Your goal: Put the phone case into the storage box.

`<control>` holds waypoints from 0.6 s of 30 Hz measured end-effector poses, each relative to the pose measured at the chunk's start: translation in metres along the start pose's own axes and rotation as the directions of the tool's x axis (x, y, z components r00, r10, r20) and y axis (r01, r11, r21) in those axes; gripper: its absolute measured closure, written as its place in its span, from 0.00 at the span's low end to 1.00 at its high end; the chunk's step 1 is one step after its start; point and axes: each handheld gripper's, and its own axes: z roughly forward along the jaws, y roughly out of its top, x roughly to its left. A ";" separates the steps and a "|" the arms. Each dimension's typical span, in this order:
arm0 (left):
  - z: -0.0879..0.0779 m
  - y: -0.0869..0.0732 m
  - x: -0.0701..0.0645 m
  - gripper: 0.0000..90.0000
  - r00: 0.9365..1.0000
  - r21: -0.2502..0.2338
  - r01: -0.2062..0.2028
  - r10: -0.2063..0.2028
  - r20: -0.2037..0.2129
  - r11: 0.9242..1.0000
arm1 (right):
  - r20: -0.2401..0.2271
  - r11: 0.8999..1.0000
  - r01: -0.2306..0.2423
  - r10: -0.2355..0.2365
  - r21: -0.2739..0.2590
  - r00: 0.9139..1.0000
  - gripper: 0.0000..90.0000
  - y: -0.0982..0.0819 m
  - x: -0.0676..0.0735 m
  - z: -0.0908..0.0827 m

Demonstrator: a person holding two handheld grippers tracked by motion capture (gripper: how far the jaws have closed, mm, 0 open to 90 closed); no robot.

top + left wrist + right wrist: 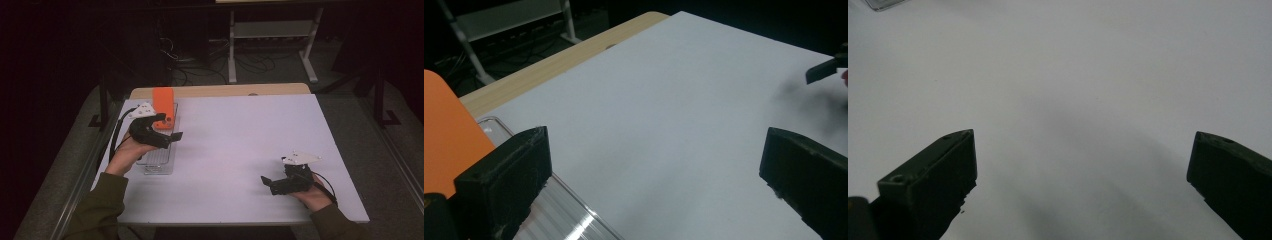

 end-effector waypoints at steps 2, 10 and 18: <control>-0.004 -0.002 -0.004 0.00 1.000 -0.002 -0.013 0.013 0.005 1.000 | -0.001 1.000 -0.002 0.002 0.000 1.000 0.00 0.000 0.000 0.000; -0.012 -0.016 -0.020 0.00 0.999 -0.011 -0.039 0.039 0.038 0.999 | -0.001 1.000 -0.004 0.004 0.002 1.000 0.00 0.000 0.000 0.000; -0.021 -0.029 -0.039 0.00 0.994 -0.005 -0.081 0.081 0.069 0.997 | -0.001 1.000 -0.006 0.006 0.001 1.000 0.00 0.000 0.000 -0.001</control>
